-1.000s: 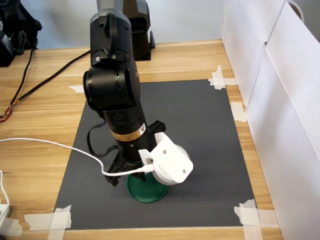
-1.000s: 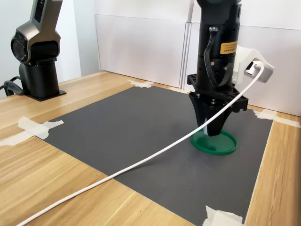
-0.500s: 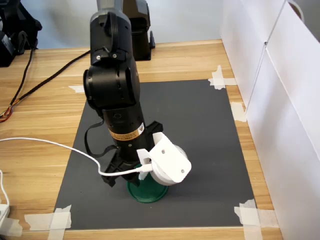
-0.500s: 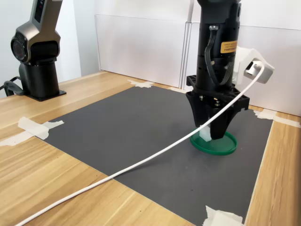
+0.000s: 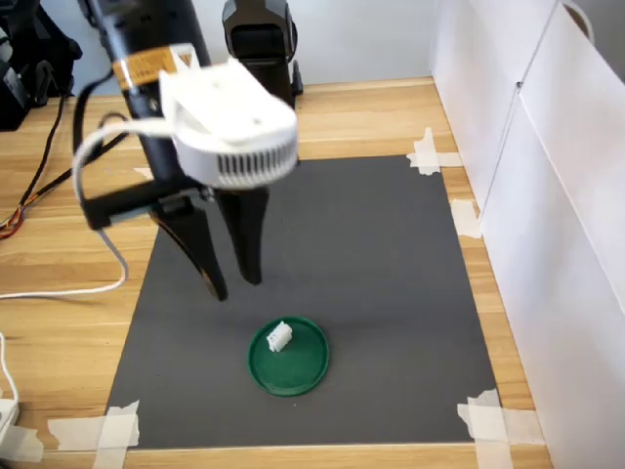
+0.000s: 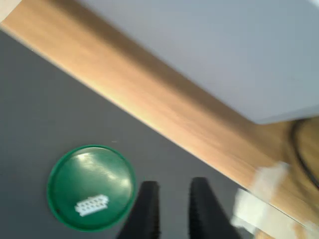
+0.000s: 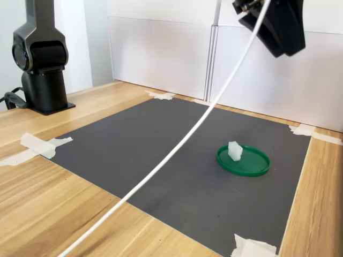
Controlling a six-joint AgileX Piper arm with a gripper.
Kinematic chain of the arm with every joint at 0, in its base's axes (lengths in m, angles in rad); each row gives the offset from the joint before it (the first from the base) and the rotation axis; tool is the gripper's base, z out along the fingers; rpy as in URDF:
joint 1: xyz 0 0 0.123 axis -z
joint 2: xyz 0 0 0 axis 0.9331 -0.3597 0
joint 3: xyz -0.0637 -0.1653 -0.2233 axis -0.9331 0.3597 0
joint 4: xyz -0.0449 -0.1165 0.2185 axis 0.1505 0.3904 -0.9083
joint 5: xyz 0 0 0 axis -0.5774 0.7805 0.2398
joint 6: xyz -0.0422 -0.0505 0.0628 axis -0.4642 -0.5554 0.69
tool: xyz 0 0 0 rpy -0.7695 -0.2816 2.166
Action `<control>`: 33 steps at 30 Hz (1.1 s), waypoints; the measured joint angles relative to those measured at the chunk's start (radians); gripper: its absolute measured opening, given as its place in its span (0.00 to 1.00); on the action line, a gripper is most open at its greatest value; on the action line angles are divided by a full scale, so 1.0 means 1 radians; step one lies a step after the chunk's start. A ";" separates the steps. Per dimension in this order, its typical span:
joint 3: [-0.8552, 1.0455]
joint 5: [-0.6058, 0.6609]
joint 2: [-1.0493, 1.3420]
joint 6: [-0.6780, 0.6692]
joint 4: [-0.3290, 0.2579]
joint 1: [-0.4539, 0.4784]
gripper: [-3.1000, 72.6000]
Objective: Grasp a white terminal and put it in the green lid.
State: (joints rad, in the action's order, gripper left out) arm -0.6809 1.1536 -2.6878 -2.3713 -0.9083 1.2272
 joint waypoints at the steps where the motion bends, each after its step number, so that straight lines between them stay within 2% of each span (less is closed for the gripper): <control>1: 0.035 -0.021 0.037 0.005 0.000 0.006 0.14; 3: 0.107 -0.063 0.111 0.043 0.003 0.011 0.06; 5: 0.183 -0.100 0.187 0.103 0.005 0.012 0.03; 11: 0.408 -0.261 0.435 0.397 0.005 0.012 0.01; 15: 0.538 -0.337 0.610 0.546 0.008 0.012 0.01; 19: 0.664 -0.349 0.754 0.596 0.014 0.012 0.01; 27: 0.967 -0.352 1.018 0.607 0.026 0.012 0.01; 33: 1.167 -0.333 1.217 0.607 0.104 0.012 0.01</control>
State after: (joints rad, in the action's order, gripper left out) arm 0.4866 0.8208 -1.4711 -1.7644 -0.8038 1.2387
